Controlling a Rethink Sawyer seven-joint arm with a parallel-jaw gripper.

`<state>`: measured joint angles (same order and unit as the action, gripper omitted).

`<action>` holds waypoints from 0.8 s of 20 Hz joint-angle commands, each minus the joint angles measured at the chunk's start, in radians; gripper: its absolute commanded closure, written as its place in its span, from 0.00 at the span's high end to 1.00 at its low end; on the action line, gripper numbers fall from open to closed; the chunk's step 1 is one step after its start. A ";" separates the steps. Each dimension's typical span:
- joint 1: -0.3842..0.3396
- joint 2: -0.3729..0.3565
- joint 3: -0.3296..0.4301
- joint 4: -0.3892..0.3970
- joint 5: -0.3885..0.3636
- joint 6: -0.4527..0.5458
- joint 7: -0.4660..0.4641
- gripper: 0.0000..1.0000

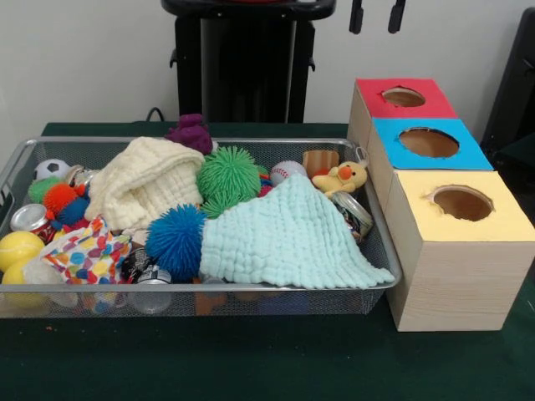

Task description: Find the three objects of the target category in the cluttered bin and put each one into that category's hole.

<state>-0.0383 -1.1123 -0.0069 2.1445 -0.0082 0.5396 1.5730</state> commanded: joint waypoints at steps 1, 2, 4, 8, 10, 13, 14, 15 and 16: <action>-0.040 0.092 0.024 -0.129 -0.051 -0.012 0.099 1.00; -0.046 0.098 0.026 -0.138 -0.054 -0.011 0.093 1.00; -0.058 0.111 0.030 -0.159 -0.056 -0.005 0.080 1.00; -0.091 0.132 0.049 -0.191 -0.064 0.003 0.042 1.00; -0.106 0.143 0.055 -0.208 -0.073 0.005 0.028 1.00; -0.123 0.156 0.056 -0.239 -0.088 0.030 0.015 1.00; -0.130 0.163 0.056 -0.255 -0.093 0.045 0.009 1.00; -0.136 0.168 0.060 -0.265 -0.097 0.052 0.003 1.00; -0.149 0.182 0.066 -0.289 -0.104 0.065 -0.011 1.00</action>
<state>-0.1376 -1.0050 -0.0052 1.9809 -0.0519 0.5398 1.5730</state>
